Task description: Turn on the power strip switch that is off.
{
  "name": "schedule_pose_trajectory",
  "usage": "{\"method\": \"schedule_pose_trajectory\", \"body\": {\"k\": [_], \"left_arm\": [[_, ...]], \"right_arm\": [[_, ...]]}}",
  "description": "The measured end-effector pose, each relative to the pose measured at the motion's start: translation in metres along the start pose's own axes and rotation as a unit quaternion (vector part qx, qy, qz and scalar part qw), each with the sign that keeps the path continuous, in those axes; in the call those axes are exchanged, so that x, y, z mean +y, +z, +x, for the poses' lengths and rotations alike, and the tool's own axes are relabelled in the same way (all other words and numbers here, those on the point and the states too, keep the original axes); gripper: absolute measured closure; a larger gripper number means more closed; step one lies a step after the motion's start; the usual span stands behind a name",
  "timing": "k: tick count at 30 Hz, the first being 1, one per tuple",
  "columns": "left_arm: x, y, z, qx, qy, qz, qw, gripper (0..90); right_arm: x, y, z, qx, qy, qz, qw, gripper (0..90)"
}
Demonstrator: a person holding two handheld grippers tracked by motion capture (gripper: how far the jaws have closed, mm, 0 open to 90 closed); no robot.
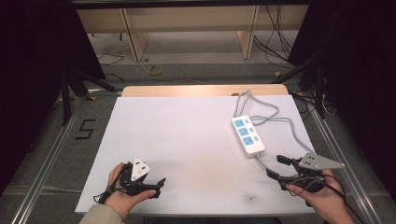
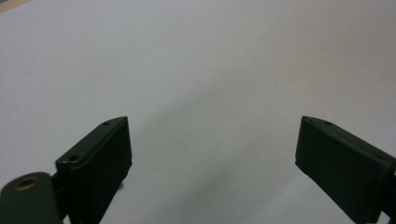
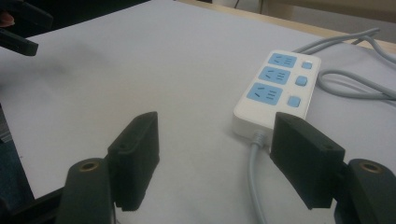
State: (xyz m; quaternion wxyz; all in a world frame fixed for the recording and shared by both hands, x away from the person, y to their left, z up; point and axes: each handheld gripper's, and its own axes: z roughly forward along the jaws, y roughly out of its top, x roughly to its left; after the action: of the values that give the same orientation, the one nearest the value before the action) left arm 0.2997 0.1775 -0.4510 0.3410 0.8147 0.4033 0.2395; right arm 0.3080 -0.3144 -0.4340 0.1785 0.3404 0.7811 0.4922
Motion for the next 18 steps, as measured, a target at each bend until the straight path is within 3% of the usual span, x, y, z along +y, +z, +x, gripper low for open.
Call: {"method": "schedule_pose_trajectory", "body": {"k": [6, 9, 10, 11, 14, 18], "left_arm": [[-0.001, -0.001, 0.002, 0.004, 0.002, -0.003, 1.0000, 11.1], [-0.002, -0.001, 0.004, 0.008, 0.000, -0.006, 1.0000, 11.0], [-0.002, -0.001, 0.004, 0.008, 0.000, -0.006, 1.0000, 10.9], [-0.002, -0.001, 0.004, 0.008, 0.000, -0.006, 1.0000, 10.8], [-0.002, 0.000, 0.004, 0.012, -0.001, -0.004, 0.9999, 11.0], [-0.002, 0.002, 0.005, 0.013, -0.003, -0.003, 0.9999, 11.4]], "right_arm": [[0.002, -0.001, 0.002, -0.009, -0.007, 0.005, 0.9999, 40.3], [0.006, -0.001, 0.005, -0.018, -0.019, 0.011, 0.9996, 55.0], [0.006, -0.001, 0.005, -0.018, -0.019, 0.011, 0.9996, 55.0], [0.008, -0.001, 0.006, -0.023, -0.024, 0.016, 0.9993, 64.3], [0.010, -0.002, 0.006, -0.032, -0.031, 0.026, 0.9987, 77.9], [0.014, -0.001, 0.004, -0.046, -0.040, 0.036, 0.9975, 90.0]]}}
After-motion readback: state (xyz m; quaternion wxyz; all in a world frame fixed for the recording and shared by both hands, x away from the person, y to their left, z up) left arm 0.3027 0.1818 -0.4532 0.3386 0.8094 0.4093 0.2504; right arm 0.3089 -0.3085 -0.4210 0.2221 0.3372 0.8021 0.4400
